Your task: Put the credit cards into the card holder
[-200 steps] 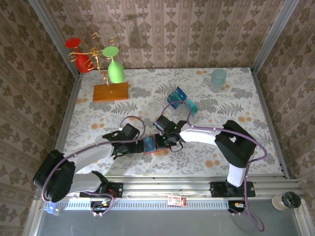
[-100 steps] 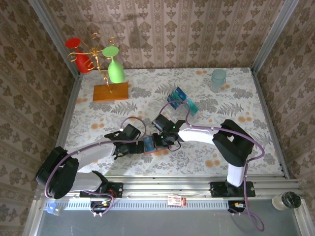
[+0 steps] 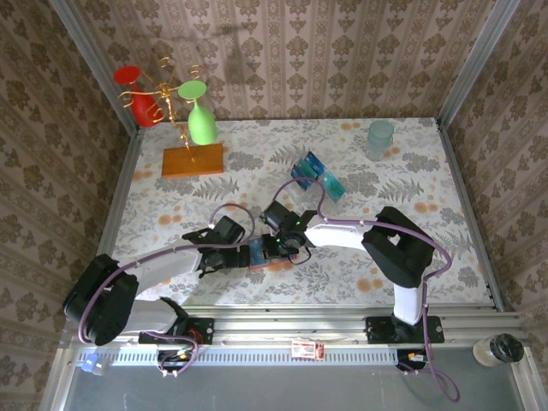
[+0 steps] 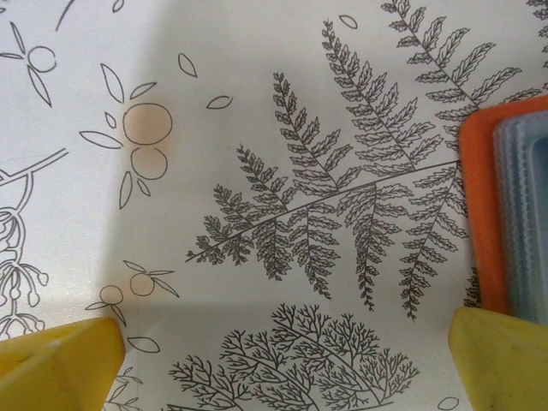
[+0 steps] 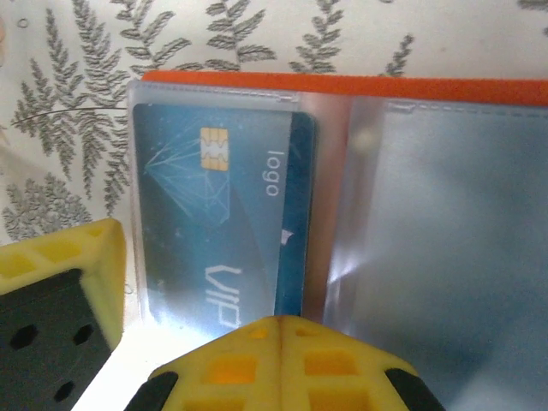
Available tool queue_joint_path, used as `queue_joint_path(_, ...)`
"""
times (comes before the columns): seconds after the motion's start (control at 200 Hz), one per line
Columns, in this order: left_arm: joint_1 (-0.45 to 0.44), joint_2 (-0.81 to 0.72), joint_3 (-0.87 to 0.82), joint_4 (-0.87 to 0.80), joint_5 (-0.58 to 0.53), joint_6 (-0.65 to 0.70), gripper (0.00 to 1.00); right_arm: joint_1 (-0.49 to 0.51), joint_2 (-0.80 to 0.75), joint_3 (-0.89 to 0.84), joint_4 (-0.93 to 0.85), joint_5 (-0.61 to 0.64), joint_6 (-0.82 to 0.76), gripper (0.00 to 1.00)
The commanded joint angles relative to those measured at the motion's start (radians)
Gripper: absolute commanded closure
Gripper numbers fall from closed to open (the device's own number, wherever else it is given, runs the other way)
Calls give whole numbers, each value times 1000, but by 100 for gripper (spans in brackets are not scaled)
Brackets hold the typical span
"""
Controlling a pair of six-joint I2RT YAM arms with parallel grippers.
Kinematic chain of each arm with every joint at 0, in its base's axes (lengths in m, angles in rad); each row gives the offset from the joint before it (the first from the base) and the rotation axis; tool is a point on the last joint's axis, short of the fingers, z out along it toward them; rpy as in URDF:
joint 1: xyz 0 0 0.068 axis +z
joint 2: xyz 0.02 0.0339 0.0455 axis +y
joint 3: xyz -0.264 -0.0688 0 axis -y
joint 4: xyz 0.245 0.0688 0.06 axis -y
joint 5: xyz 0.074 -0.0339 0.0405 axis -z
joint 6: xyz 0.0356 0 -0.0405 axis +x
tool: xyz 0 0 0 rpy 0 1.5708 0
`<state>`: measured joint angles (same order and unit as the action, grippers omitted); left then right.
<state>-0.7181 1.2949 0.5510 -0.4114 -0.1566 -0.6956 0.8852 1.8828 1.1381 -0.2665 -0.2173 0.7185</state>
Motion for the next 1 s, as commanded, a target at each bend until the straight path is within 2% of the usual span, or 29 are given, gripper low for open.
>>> queue_joint_path(0.0,5,31,-27,45,36,-7,0,15,30,27,27,-50,29,100)
queue_joint_path(0.25,10,14,-10,18,30,-2,0,8,-29,33,17,-47,26,100)
queue_joint_path(0.445,47,-71,19,-54,16,5,0,-10,-79,35,-40,25,-9,100)
queue_joint_path(0.615,85,-100,48,-94,16,32,0,-12,-55,80,-107,69,-58,100)
queue_joint_path(0.995,114,-45,70,-71,29,73,0,0,-13,65,-91,56,-58,100)
